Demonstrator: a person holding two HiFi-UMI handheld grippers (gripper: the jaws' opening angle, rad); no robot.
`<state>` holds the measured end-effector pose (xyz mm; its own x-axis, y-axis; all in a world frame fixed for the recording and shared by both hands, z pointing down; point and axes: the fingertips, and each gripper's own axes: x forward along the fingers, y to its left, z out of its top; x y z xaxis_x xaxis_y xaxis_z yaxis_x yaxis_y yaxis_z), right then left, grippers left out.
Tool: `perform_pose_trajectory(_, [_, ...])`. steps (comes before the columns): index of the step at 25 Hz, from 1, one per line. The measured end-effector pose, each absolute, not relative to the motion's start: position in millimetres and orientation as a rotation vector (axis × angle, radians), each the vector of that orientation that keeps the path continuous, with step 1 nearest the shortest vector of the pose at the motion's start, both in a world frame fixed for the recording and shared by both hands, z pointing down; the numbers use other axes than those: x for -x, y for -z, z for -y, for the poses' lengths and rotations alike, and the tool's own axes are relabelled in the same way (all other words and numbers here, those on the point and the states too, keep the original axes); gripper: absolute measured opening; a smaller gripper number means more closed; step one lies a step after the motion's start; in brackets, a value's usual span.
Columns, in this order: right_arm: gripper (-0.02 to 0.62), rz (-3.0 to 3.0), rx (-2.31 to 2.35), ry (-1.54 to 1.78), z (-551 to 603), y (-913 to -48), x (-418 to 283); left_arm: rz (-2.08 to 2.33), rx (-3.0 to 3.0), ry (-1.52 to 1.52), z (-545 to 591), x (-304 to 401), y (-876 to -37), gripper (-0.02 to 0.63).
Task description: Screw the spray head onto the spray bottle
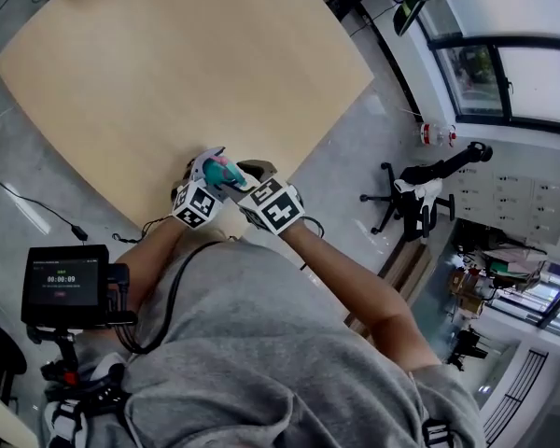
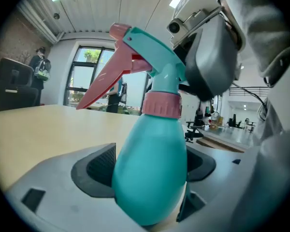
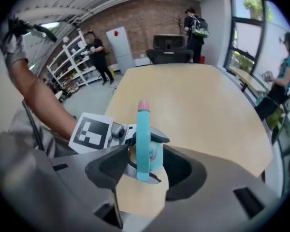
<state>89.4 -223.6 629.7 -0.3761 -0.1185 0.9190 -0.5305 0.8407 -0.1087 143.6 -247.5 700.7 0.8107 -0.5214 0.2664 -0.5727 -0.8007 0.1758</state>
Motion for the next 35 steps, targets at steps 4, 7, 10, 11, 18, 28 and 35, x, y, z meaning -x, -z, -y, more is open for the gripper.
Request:
perform_pose_trajectory(4, [0.212, 1.967, -0.21, -0.15, 222.6, -594.2, -91.5, 0.604, -2.826, -0.309, 239.4, -148.2, -702.3, 0.365])
perform_pose_trajectory(7, [0.212, 1.899, 0.147, 0.276, 211.8, -566.7, -90.6, 0.407, -2.862, -0.325, 233.9, -151.2, -703.4, 0.366])
perform_pose_trajectory(10, [0.212, 1.636, 0.499, 0.82, 203.0, -565.4, -95.2, 0.229, -2.877, -0.357, 227.8, -149.5, -704.3, 0.371])
perform_pose_trajectory(11, [0.212, 1.564, 0.578, 0.927, 200.5, -571.1, -96.0, 0.185, -2.881, -0.368, 225.8, -147.8, -703.4, 0.373])
perform_pose_trajectory(18, [0.212, 1.339, 0.901, 1.191, 189.3, -613.3, -89.1, 0.056, -2.874, -0.408, 220.3, -145.2, -705.9, 0.379])
perform_pose_trajectory(28, [0.138, 1.211, 1.02, 1.07, 192.8, -659.3, -91.9, 0.004, -2.882, -0.428, 216.4, -146.3, -706.8, 0.383])
perform_pose_trajectory(35, [0.138, 1.587, 0.453, 0.326, 201.6, -653.0, -80.4, 0.166, -2.889, -0.37, 221.5, -147.2, -703.7, 0.383])
